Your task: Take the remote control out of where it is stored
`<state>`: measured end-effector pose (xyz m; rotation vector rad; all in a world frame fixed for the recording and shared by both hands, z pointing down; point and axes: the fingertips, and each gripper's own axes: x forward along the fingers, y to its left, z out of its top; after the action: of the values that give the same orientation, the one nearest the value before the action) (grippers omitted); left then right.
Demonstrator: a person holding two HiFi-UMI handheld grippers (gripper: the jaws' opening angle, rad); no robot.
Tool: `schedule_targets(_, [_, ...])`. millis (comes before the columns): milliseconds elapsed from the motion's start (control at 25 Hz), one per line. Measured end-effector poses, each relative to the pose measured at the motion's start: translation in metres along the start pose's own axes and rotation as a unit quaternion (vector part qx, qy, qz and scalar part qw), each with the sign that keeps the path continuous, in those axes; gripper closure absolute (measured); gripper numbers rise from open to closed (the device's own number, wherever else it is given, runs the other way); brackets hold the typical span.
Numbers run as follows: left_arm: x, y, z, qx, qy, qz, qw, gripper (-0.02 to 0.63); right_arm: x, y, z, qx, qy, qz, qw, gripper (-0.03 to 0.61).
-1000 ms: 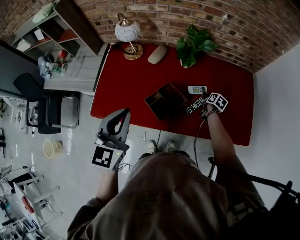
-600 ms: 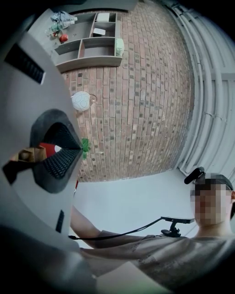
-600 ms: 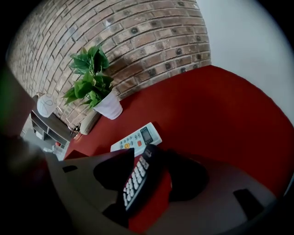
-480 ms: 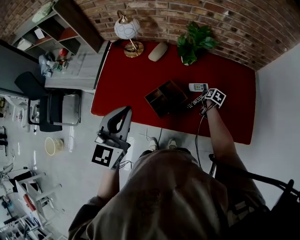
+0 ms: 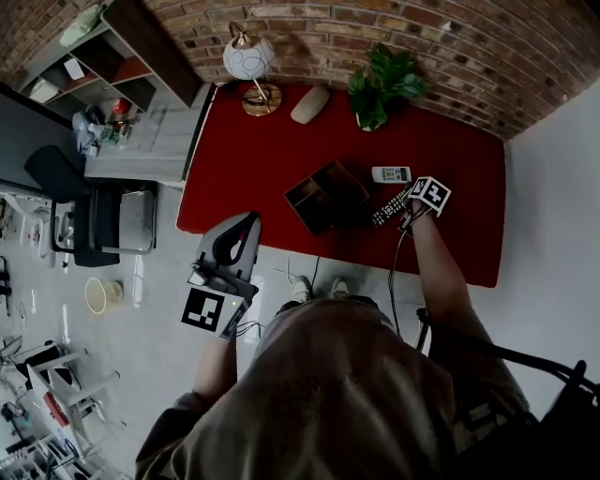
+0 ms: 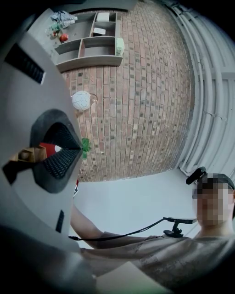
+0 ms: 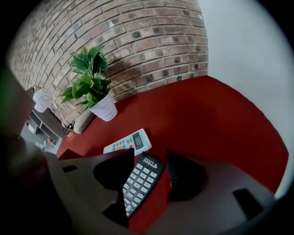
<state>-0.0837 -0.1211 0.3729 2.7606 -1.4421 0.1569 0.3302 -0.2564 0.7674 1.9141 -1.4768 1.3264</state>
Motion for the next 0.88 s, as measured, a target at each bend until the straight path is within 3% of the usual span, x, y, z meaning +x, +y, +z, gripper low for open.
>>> schedule_targets(280, [0.0,-0.001,-0.002,0.005,0.0,-0.001,1.0,0.603,-0.01,-0.001,0.004,-0.014,-0.006,0.004,1.0,0.365])
schedule_targets(520, [0.0,-0.002,-0.002,0.007,-0.002,-0.004,1.0,0.603,-0.036,0.031,0.034,-0.078,-0.052,0.04,0.995,0.365])
schedule_targets(760, [-0.001,-0.001,0.002,0.009,-0.009,-0.006,0.9999,0.603,-0.084,0.081,0.071,-0.116,-0.12,0.108,0.98,0.365])
schedule_targets(880, [-0.002,0.001,0.003,0.008,-0.013,-0.005,0.9999,0.603,-0.123,0.114,0.086,-0.149,-0.165,0.151,0.963,0.365])
